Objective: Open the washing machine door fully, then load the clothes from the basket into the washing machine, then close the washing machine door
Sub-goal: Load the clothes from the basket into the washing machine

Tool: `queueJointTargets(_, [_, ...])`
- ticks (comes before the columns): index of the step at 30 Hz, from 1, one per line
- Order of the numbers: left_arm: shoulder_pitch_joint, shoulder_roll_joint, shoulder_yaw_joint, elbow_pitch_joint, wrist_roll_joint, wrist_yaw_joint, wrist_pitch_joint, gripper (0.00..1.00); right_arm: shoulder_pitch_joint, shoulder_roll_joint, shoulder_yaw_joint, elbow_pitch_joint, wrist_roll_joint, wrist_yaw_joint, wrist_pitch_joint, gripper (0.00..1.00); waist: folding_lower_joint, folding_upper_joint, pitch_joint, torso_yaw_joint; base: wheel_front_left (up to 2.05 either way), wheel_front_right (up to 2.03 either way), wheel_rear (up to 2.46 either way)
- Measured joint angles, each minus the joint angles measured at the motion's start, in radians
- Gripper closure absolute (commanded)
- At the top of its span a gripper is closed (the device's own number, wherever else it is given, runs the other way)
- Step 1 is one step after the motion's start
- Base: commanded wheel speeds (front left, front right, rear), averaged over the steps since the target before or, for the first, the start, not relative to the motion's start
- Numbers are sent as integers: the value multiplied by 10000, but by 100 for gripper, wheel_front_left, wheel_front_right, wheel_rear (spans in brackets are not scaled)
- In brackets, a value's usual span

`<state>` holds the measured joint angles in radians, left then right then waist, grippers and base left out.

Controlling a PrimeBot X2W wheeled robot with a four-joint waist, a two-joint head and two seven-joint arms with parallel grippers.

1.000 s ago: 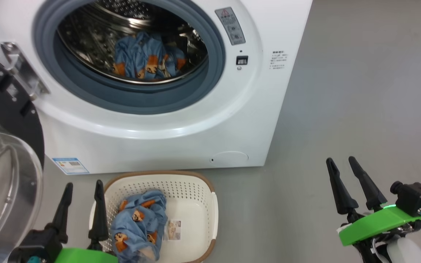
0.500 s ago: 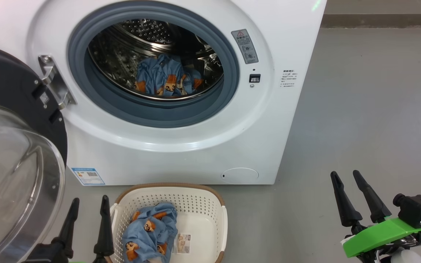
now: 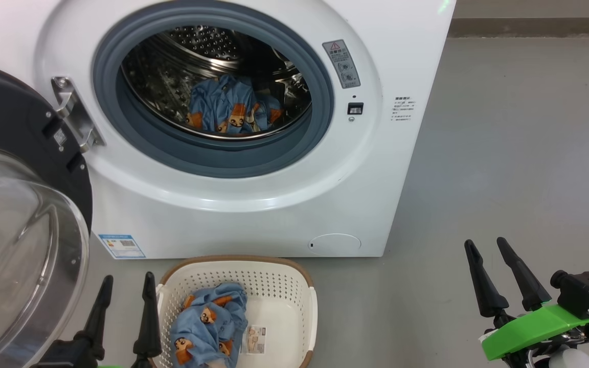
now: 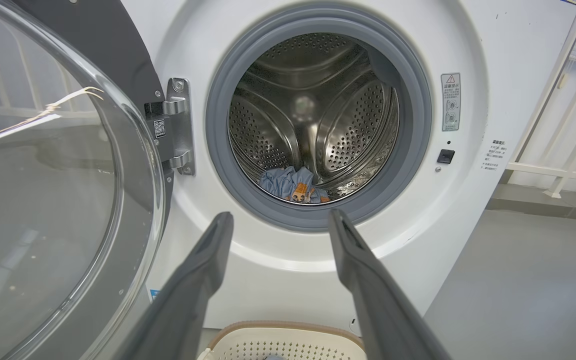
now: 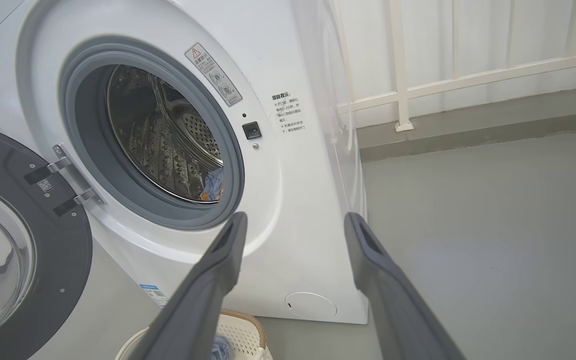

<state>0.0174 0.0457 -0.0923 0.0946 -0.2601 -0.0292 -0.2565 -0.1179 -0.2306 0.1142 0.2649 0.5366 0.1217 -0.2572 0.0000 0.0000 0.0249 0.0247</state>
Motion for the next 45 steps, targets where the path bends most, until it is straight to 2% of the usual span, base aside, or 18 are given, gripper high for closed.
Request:
queueJointTargets(34, [-1, -2, -73, 100, -86, 69, 0, 0, 7, 17, -23, -8, -146, 0, 0, 0, 0, 0, -5, -39, 0, 0, 0])
queueJointTargets(45, [-35, -2, -150, 146, -86, 61, 0, 0, -8, -59, -33, -207, -123, 0, 0, 0, 0, 0, 553, -64, 0, 0, 0])
